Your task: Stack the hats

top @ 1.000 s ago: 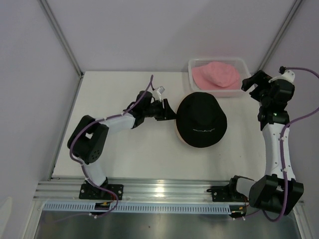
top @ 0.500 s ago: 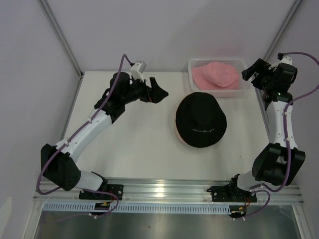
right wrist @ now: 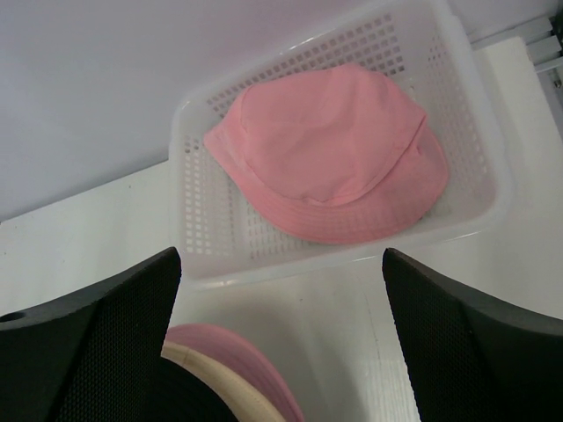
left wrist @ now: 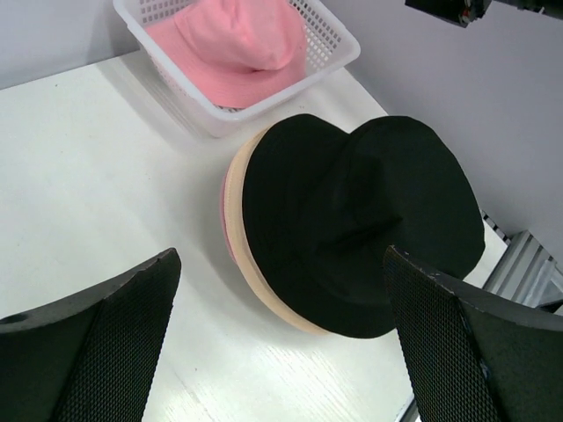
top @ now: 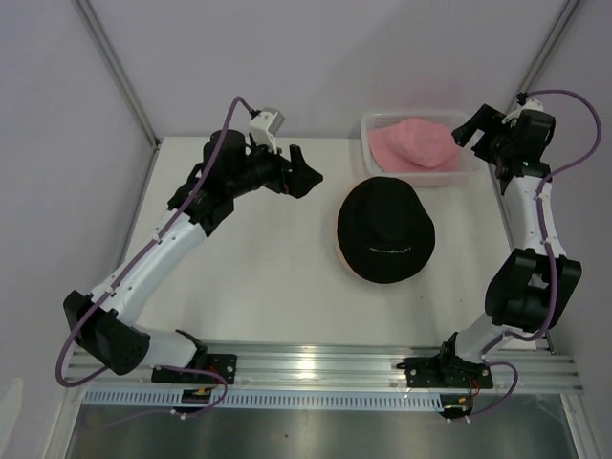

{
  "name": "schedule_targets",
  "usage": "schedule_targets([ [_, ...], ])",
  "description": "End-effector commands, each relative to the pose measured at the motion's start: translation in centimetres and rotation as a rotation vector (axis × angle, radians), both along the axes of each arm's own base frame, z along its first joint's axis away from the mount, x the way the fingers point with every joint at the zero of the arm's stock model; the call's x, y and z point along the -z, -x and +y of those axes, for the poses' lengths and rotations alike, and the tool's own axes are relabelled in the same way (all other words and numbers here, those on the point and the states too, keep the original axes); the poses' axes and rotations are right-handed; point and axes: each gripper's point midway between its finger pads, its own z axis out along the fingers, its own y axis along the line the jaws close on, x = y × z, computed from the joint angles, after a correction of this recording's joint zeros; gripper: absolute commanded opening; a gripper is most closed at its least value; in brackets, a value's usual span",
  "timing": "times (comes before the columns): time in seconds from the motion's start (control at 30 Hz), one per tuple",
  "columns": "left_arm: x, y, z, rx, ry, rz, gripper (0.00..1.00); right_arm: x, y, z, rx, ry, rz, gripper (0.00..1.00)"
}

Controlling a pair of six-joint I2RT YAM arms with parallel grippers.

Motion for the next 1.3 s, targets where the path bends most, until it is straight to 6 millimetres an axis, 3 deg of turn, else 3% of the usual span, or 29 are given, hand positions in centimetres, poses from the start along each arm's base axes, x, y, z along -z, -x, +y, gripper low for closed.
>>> schedule_targets([
  [0.0, -3.6, 0.4, 0.8, -0.038, 0.014, -0.064, 0.99, -4.7, 2.0, 1.6, -0.007, 0.045, -0.087, 0.99],
  [0.13, -5.9, 2.0, 1.3, -0.049, 0.086, -0.046, 0.99, -6.4, 5.4, 2.2, 0.023, 0.043, -0.122, 0.99],
  [0.17, -5.9, 2.4, 1.4, -0.048, 0.094, -0.039, 0.99, -7.8, 6.8, 2.5, 0.032, 0.041, -0.155, 0.99],
  [0.2, -6.1, 2.7, 1.5, -0.047, 0.101, -0.04, 1.0, -6.6, 7.6, 2.6, 0.034, 0.035, -0.136, 0.99],
  [0.4, -5.1, 5.4, 3.1, -0.093, 0.131, 0.023, 1.0, -6.5, 12.0, 3.9, 0.032, 0.008, -0.183, 0.99],
  [0.53, -4.8, 5.1, 4.1, -0.15, 0.112, 0.004, 1.0, -5.1, 12.3, 3.3, 0.064, 0.028, -0.163, 0.99],
  [0.63, -5.5, 3.0, 4.2, -0.208, 0.094, -0.021, 0.99, -4.2, 10.4, 2.2, 0.102, 0.016, -0.152, 0.99],
  [0.67, -5.5, 2.2, 3.9, -0.209, 0.086, -0.031, 0.99, -4.8, 9.4, 1.8, 0.111, 0.009, -0.175, 0.99],
  [0.7, -6.7, 1.5, 3.5, -0.207, 0.09, -0.059, 0.99, -4.7, 8.6, 1.6, 0.112, -0.005, -0.178, 0.99],
  [0.73, -6.9, -0.5, 2.8, -0.217, 0.066, -0.076, 1.0, -4.6, 7.6, 1.7, 0.105, -0.026, -0.18, 0.99],
  [0.77, -8.7, -1.4, 2.5, -0.224, 0.074, -0.111, 0.99, -4.4, 5.7, 1.3, 0.103, -0.03, -0.182, 1.0],
  [0.83, -8.1, -4.6, 1.2, -0.228, 0.011, -0.112, 0.99, -4.0, 3.7, 1.0, 0.097, -0.038, -0.171, 0.99],
  [0.87, -9.9, -5.4, 1.0, -0.234, 0.021, -0.147, 1.0, -2.0, 2.0, 0.8, 0.086, -0.047, -0.127, 0.99],
  [0.9, -9.8, -6.3, 0.5, -0.23, 0.014, -0.146, 1.0, -3.0, 0.9, 0.7, 0.069, -0.041, -0.148, 1.0],
  [0.93, -10.7, -7.6, 0.2, -0.228, 0.018, -0.169, 1.0, -2.5, 0.1, 1.1, 0.039, -0.049, -0.137, 0.99],
  [1.07, -9.9, -9.2, -0.5, -0.177, 0.032, -0.191, 0.99, -0.1, -4.1, 0.8, -0.012, -0.05, -0.12, 0.99],
  [1.1, -9.9, -9.4, -0.3, -0.181, 0.04, -0.192, 0.99, 2.4, -5.6, 0.6, -0.022, -0.048, -0.079, 0.99],
  [1.13, -9.3, -9.8, 0.2, -0.2, 0.046, -0.172, 1.0, 1.3, -6.9, 0.4, -0.017, -0.038, -0.106, 0.99],
  [1.17, -9.3, -9.7, 0.6, -0.21, 0.052, -0.161, 0.99, 1.9, -7.8, 0.4, -0.022, -0.046, -0.085, 0.99],
  [1.2, -9.0, -9.7, 1.0, -0.218, 0.055, -0.144, 1.0, 5.8, -9.3, 0.4, -0.032, -0.067, -0.003, 0.99],
  [1.23, -8.6, -9.7, 1.1, -0.216, 0.047, -0.133, 1.0, 3.6, -11.1, 0.0, -0.027, -0.054, -0.049, 1.0],
  [1.27, -8.4, -9.6, 1.3, -0.22, 0.039, -0.126, 1.0, 4.8, -11.9, -0.2, -0.009, -0.061, 0.0, 0.99],
])
